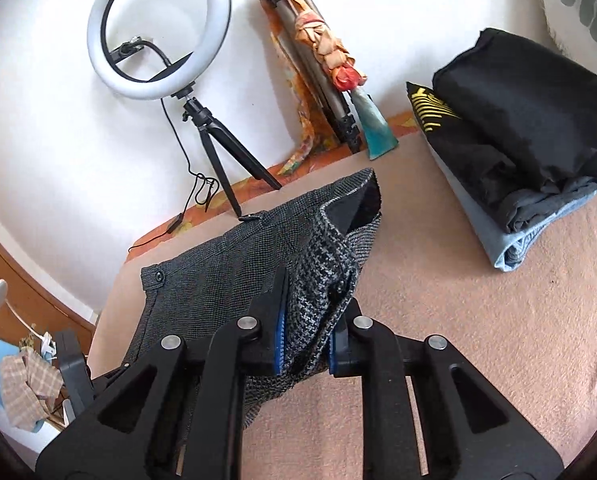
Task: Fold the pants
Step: 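Grasp the pants hem with the right gripper and fold it over the waistband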
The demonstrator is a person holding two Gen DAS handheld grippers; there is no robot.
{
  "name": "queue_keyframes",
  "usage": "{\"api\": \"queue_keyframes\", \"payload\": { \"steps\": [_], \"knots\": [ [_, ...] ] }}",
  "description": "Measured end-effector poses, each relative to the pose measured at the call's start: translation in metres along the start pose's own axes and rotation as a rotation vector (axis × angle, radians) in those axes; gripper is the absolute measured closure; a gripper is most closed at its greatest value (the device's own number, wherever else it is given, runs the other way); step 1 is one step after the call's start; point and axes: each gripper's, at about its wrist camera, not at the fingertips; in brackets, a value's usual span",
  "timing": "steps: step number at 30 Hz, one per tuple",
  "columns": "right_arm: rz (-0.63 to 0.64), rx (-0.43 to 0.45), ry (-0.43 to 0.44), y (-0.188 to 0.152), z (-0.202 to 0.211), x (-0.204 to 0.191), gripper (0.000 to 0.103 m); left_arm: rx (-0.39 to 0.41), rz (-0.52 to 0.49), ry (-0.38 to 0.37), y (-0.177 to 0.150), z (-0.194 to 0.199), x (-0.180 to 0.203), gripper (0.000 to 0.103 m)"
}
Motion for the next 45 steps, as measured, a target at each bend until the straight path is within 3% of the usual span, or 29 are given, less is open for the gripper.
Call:
{"api": "queue_keyframes", "payload": {
  "steps": [3, 8, 14, 18, 29, 39, 45],
  "knots": [
    [0.078, 0.002, 0.011, 0.005, 0.005, -0.020, 0.087, 0.054, 0.034, -0.001, 0.007, 0.027, -0.011, 0.061],
    [0.263, 0.003, 0.009, 0.009, 0.009, -0.068, 0.087, 0.227, 0.116, 0.032, 0.017, 0.105, -0.047, 0.061],
    [0.491, -0.024, 0.028, -0.004, 0.002, -0.130, 0.087, 0.361, 0.272, 0.110, 0.001, 0.161, -0.105, 0.061],
    [0.644, -0.046, 0.052, -0.022, -0.004, -0.176, 0.088, 0.357, 0.366, 0.117, -0.006, 0.162, -0.135, 0.061],
    [1.010, -0.191, 0.089, -0.107, -0.060, -0.274, 0.090, 0.384, 0.444, 0.129, -0.009, 0.173, -0.168, 0.061],
    [1.164, -0.300, 0.090, -0.171, -0.101, -0.291, 0.090, 0.371, 0.456, 0.156, -0.022, 0.178, -0.183, 0.061],
    [1.178, -0.317, 0.109, -0.179, -0.108, -0.288, 0.086, 0.367, 0.440, 0.152, -0.021, 0.174, -0.181, 0.061]
  ]
}}
Point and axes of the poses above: each gripper's, at about its wrist camera, not at the fingertips, and z roughly against the way its jaws point, x to its right, y to its top, and after that the axes turned 1 degree about -y, right-handed
